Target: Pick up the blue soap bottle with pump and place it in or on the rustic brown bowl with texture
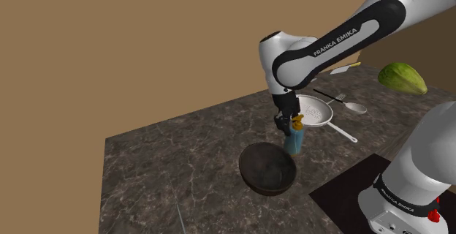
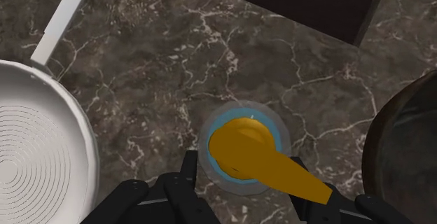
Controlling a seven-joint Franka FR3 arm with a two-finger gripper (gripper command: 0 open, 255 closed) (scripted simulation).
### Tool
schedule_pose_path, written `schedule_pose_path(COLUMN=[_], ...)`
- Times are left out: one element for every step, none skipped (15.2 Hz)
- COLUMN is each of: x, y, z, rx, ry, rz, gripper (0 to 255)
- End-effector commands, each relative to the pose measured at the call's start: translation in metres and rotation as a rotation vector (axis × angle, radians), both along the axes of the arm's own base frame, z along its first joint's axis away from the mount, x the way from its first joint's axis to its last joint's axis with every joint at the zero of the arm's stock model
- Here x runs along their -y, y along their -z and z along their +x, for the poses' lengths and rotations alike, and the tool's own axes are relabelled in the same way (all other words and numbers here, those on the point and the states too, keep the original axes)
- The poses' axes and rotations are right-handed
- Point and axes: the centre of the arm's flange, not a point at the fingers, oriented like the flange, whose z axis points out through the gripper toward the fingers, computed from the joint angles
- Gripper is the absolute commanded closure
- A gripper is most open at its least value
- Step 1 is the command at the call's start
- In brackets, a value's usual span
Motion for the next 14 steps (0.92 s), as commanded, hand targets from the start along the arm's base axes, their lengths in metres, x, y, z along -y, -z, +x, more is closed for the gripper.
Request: schedule_pose_path(x=[0.0, 0.0, 0.0, 0.0, 0.0, 0.0, 0.0, 0.0, 0.0, 0.0, 0.0, 0.0, 0.0, 0.0], y=[-0.008, -0.013, -0.018, -0.024, -0.029, -0.034, -0.04, -0.045, -0.05, -0.055, -0.061, -0.066, -0.071, -0.076], z=[0.0, 0.0, 0.0, 0.0, 0.0, 0.0, 0.0, 0.0, 0.0, 0.0, 0.0, 0.0, 0.0, 0.0], rx=[0.0, 0.0, 0.0, 0.0, 0.0, 0.0, 0.0, 0.0, 0.0, 0.0, 0.0, 0.0, 0.0, 0.0], ry=[0.0, 0.0, 0.0, 0.0, 0.0, 0.0, 0.0, 0.0, 0.0, 0.0, 0.0, 0.0, 0.0, 0.0], rz=[0.0, 0.0, 0.0, 0.0, 0.0, 0.0, 0.0, 0.0, 0.0, 0.0, 0.0, 0.0, 0.0, 0.0], gripper=[255, 255, 255, 255, 255, 255, 255, 255, 255, 255, 255, 255, 255, 255])
